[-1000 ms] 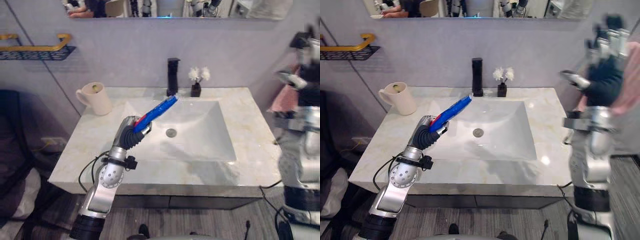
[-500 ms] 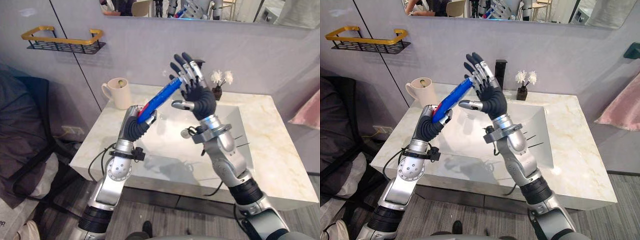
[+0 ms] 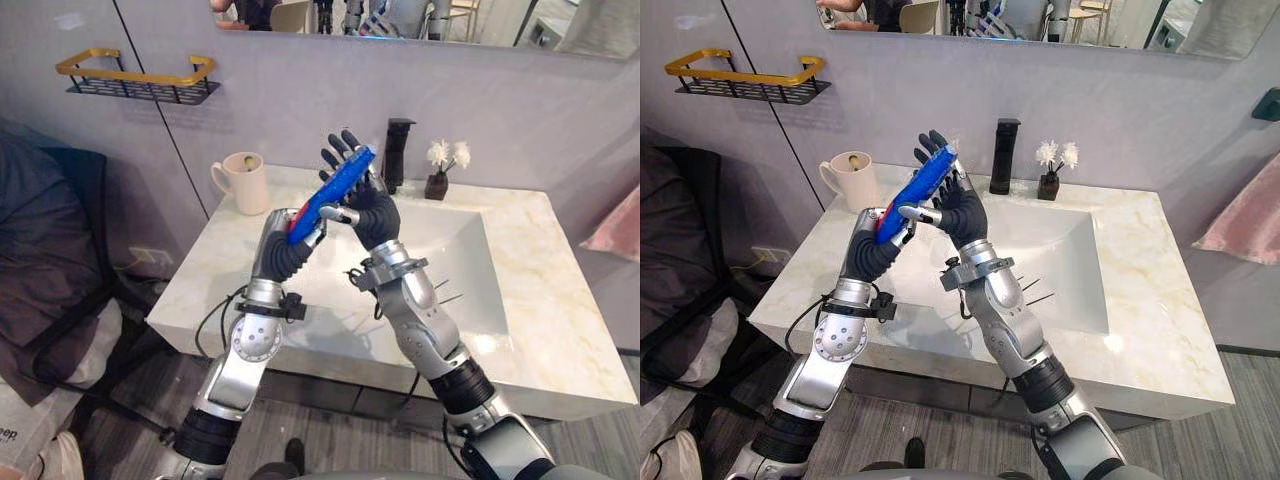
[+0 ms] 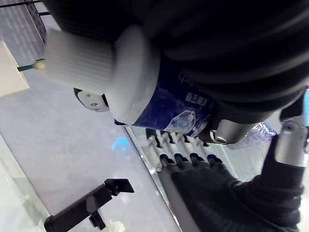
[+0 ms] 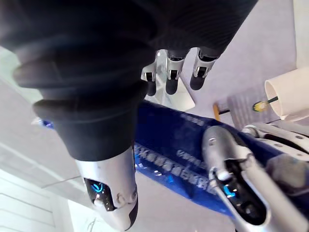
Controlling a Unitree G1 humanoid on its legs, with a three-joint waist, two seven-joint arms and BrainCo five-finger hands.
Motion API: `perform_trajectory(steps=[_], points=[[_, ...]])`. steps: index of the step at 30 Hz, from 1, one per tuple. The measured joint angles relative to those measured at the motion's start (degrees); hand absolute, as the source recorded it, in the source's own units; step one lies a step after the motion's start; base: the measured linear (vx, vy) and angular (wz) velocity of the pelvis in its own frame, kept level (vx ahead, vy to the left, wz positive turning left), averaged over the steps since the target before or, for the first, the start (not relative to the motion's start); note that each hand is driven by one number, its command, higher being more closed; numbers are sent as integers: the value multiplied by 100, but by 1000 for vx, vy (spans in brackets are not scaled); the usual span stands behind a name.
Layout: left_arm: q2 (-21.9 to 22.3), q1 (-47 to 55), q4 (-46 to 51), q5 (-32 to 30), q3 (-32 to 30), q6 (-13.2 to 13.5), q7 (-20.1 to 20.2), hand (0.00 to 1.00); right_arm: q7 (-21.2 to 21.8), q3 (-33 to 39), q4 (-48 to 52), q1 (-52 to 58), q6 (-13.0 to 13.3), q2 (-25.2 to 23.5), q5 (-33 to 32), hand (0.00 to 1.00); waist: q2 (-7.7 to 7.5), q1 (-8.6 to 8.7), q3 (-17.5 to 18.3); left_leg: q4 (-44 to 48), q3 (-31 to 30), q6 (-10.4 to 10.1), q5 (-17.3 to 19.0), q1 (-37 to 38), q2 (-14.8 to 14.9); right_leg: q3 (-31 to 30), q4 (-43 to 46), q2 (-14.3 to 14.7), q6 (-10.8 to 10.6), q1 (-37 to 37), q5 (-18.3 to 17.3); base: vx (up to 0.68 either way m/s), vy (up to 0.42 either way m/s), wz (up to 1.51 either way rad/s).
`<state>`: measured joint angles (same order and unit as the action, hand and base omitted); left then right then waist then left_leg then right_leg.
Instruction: Organize washtable
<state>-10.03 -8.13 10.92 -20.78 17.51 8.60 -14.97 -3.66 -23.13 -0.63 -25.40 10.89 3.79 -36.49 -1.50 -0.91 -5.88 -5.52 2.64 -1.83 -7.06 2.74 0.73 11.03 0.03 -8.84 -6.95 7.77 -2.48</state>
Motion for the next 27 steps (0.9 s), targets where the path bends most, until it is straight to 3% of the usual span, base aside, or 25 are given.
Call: perform_trajectory(steps=[1, 2, 20, 21, 27], points=[[21, 0, -30, 10, 37, -4, -1, 100, -1, -3, -44, -1, 1, -10, -30, 0, 0, 2, 0, 0, 4, 0, 0, 0, 3, -3, -3, 3, 2, 0, 1, 0, 0, 0], [46, 0, -65, 30, 56, -29, -1, 100, -2, -19, -74, -1, 0, -9, -131, 100, 0, 1, 0, 0, 6, -2, -1, 0, 7, -5, -5, 8, 5, -1, 4, 0, 0, 0], [81, 21, -488, 342, 394, -83, 3, 100, 8, -348, -296, -132, 5, 1, -570, 100, 0, -4, 0, 0, 58, -10, -5, -4, 30, -57, -39, 26, 9, -17, 36, -1, -1, 0], [94, 45, -488, 345, 391, -82, -3, 0, 12, -350, -297, -132, 5, 1, -568, 100, 0, -2, 0, 0, 60, -10, -5, -4, 30, -60, -42, 27, 8, -17, 39, 0, 0, 0], [83, 357, -346, 259, 108, 63, 5, 0, 122, -267, -260, -131, 3, -54, -487, 100, 1, -1, 0, 0, 76, -10, -4, 0, 39, -76, -81, 38, 13, -5, 60, 0, 0, 0]])
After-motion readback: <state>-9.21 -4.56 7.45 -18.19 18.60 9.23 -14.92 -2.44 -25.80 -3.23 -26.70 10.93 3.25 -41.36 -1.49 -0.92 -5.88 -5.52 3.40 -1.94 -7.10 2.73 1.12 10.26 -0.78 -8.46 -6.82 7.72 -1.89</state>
